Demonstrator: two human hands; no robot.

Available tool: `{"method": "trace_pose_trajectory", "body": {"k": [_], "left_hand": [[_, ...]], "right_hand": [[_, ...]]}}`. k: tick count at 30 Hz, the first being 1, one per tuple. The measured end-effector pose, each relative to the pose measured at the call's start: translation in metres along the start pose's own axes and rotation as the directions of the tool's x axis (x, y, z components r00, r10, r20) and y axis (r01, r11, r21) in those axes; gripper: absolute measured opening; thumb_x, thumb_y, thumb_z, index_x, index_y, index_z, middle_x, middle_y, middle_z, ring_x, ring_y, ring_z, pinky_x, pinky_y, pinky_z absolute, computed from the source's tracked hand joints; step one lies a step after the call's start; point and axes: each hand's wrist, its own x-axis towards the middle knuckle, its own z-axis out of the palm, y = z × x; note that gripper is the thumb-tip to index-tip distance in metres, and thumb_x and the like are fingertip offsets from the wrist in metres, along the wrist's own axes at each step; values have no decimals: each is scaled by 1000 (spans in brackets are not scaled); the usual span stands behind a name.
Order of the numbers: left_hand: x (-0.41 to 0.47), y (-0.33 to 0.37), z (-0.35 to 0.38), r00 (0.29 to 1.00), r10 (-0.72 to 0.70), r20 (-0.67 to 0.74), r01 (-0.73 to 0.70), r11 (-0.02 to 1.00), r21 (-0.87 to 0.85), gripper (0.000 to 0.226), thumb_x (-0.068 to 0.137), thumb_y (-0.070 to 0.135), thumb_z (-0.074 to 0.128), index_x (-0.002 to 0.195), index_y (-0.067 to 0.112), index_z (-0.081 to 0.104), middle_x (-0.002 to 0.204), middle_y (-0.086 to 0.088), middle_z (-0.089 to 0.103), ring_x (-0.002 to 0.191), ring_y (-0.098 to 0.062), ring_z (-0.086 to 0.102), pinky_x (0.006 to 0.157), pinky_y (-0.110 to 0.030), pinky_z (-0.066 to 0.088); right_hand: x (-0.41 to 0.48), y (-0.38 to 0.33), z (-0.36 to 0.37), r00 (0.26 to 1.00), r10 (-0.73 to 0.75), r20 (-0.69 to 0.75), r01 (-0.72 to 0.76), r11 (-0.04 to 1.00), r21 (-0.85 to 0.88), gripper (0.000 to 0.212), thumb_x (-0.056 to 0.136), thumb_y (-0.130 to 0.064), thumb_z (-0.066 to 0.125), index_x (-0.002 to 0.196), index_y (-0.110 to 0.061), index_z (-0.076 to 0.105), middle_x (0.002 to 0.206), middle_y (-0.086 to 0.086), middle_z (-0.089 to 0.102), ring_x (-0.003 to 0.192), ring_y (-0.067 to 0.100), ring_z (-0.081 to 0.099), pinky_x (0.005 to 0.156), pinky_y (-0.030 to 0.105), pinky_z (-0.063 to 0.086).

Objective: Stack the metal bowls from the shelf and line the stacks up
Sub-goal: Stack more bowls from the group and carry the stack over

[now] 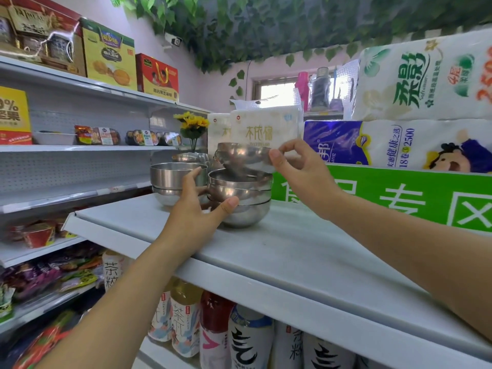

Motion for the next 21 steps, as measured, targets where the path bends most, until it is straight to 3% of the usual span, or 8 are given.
{"method": "trace_pose_trajectory", "body": {"k": [2, 5, 7, 9, 11, 14, 16, 21], "left_hand": [[-1, 0, 0, 1000, 1, 3, -1, 1000, 0, 96, 77, 51, 74, 153, 36, 17, 131, 9, 54, 115, -9, 59, 99, -31, 45], [-1, 1, 0, 1000, 4, 11, -4, 1000, -2, 97, 77, 51, 74, 154, 38, 16, 131, 9, 53, 118, -11, 58, 98, -29, 45], [0, 0, -1, 1000, 4, 14, -4, 1000, 0, 98, 77, 52, 73, 154, 38, 16, 133, 7, 53, 119, -11, 58, 96, -27, 44], [1, -1, -1, 1000, 4, 11, -4, 1000, 5, 97, 79, 51, 73, 155, 38, 15, 137, 6, 53, 120, -11, 57, 95, -26, 43], [1, -1, 0, 1000, 1, 7, -1, 1000, 5, 96, 80, 49, 74, 155, 37, 16, 138, 6, 53, 119, -11, 57, 93, -24, 42], [0, -1, -1, 1000, -9, 14, 9, 1000, 1, 97, 75, 57, 72, 155, 34, 23, 140, 8, 53, 120, -9, 57, 92, -23, 42], [0, -2, -2, 999, -6, 31, 6, 1000, 20, 93, 69, 64, 68, 150, 33, 36, 140, 9, 56, 119, -9, 58, 92, -24, 44], [2, -2, -1, 999, -6, 36, 4, 998, 59, 71, 75, 60, 71, 137, 33, 49, 130, 15, 61, 115, -5, 60, 85, -18, 44]], "right_hand": [[-4, 1, 4, 999, -7, 54, 7, 1000, -4, 18, 99, -25, 65, 103, -10, 55, 115, 6, 73, 96, 0, 71, 77, 15, 56], [-8, 6, 10, 997, 2, 79, -1, 1000, -13, 21, 97, -24, 68, 108, -10, 57, 117, 12, 72, 107, 19, 72, 95, 38, 58], [-10, 9, 11, 996, 12, 85, -11, 1000, -6, 23, 97, -26, 69, 114, -15, 58, 117, 10, 72, 106, 20, 71, 98, 42, 57], [-13, 12, 12, 994, 40, 102, -40, 999, -2, 36, 96, -30, 69, 128, -22, 55, 121, 6, 71, 107, 15, 71, 100, 37, 55], [-16, 14, 13, 991, 63, 118, -62, 998, -15, 53, 95, -32, 70, 143, -26, 46, 129, 0, 67, 113, 8, 68, 101, 24, 52], [-18, 16, 14, 989, 76, 128, -74, 997, -26, 49, 96, -26, 70, 138, -28, 45, 110, -18, 65, 98, -12, 65, 82, 2, 47], [-17, 18, 14, 989, 81, 124, -82, 997, -3, 43, 96, -20, 70, 131, -29, 45, 101, -24, 64, 85, -18, 65, 78, 3, 48], [-17, 22, 16, 994, 76, 79, -79, 996, 36, 35, 96, -16, 70, 125, -23, 52, 101, -20, 71, 89, -4, 71, 89, 14, 53]]}}
